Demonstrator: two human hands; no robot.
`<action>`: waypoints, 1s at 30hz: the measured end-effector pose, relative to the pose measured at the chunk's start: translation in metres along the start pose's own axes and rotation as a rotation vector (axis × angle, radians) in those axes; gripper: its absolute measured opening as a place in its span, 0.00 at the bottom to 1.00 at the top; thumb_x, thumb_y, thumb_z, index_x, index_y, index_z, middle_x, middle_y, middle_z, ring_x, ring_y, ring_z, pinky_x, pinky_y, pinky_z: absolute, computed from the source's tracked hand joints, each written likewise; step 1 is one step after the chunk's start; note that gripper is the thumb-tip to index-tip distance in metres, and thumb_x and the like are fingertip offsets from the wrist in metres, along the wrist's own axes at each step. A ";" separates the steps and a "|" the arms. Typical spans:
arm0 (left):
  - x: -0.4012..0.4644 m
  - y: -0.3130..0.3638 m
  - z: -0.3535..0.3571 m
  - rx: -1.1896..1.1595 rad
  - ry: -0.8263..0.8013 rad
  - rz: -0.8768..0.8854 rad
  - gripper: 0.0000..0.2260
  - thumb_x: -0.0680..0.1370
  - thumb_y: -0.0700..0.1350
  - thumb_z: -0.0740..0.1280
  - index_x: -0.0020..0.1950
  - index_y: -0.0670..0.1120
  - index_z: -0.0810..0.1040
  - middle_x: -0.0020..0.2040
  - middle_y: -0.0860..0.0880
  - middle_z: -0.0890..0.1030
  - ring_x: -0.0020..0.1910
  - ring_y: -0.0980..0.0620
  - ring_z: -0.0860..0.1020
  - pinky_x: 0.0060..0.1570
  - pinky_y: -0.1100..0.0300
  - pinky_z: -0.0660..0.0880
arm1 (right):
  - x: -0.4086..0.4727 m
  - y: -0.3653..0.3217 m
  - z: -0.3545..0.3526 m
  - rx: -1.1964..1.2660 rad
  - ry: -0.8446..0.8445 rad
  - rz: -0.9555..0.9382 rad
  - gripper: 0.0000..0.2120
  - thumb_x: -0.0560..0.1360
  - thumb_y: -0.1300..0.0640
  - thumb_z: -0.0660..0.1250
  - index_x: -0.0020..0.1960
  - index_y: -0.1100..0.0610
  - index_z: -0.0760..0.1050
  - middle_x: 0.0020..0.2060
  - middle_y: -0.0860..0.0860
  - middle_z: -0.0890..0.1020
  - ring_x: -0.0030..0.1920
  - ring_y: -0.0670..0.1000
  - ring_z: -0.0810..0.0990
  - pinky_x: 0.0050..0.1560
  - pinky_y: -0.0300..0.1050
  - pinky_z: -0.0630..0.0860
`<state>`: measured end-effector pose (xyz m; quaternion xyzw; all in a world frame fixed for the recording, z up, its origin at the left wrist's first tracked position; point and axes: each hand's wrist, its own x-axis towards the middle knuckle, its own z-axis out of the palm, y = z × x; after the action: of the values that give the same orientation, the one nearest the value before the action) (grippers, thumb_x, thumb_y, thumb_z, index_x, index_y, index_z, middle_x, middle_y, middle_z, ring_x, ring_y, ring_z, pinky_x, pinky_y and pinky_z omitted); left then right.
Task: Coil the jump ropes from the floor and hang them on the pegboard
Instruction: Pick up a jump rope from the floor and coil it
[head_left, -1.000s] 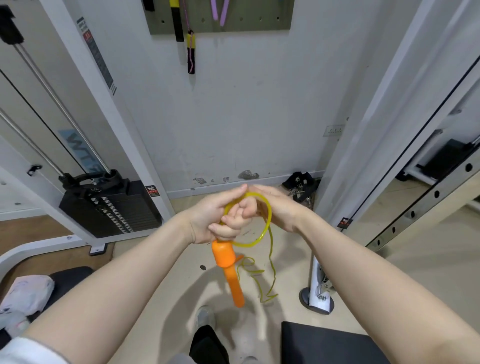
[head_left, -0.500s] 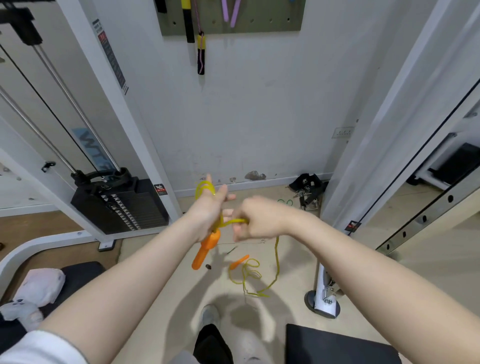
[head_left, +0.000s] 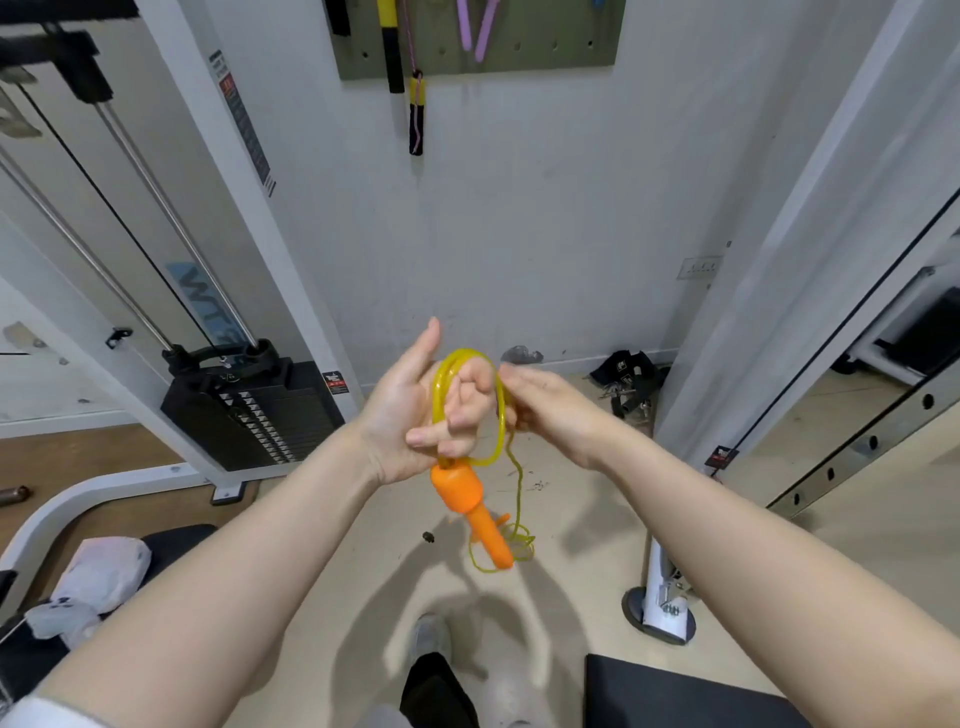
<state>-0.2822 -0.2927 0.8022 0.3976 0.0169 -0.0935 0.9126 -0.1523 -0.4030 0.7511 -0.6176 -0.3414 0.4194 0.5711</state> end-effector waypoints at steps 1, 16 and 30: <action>-0.002 0.004 -0.003 -0.038 -0.041 0.069 0.22 0.75 0.60 0.58 0.40 0.43 0.80 0.26 0.48 0.76 0.14 0.59 0.68 0.26 0.65 0.75 | -0.003 0.009 0.002 -0.012 -0.024 0.043 0.16 0.81 0.51 0.54 0.40 0.58 0.70 0.26 0.48 0.74 0.28 0.44 0.72 0.37 0.39 0.67; -0.006 -0.035 -0.038 0.622 0.502 -0.148 0.22 0.80 0.57 0.49 0.69 0.48 0.68 0.47 0.45 0.82 0.21 0.52 0.73 0.45 0.60 0.77 | -0.015 -0.066 0.007 -0.738 -0.076 -0.150 0.06 0.71 0.57 0.72 0.38 0.59 0.80 0.21 0.42 0.74 0.25 0.40 0.71 0.31 0.38 0.72; 0.004 0.002 -0.020 0.035 0.554 0.282 0.23 0.78 0.51 0.59 0.70 0.42 0.66 0.64 0.46 0.76 0.51 0.47 0.82 0.50 0.53 0.79 | -0.023 -0.008 0.036 -0.697 -0.247 0.156 0.11 0.80 0.52 0.57 0.42 0.56 0.70 0.27 0.51 0.75 0.20 0.42 0.69 0.26 0.36 0.68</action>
<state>-0.2769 -0.2776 0.7892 0.4220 0.2079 0.1458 0.8703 -0.1945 -0.4077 0.7625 -0.7438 -0.4819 0.3914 0.2476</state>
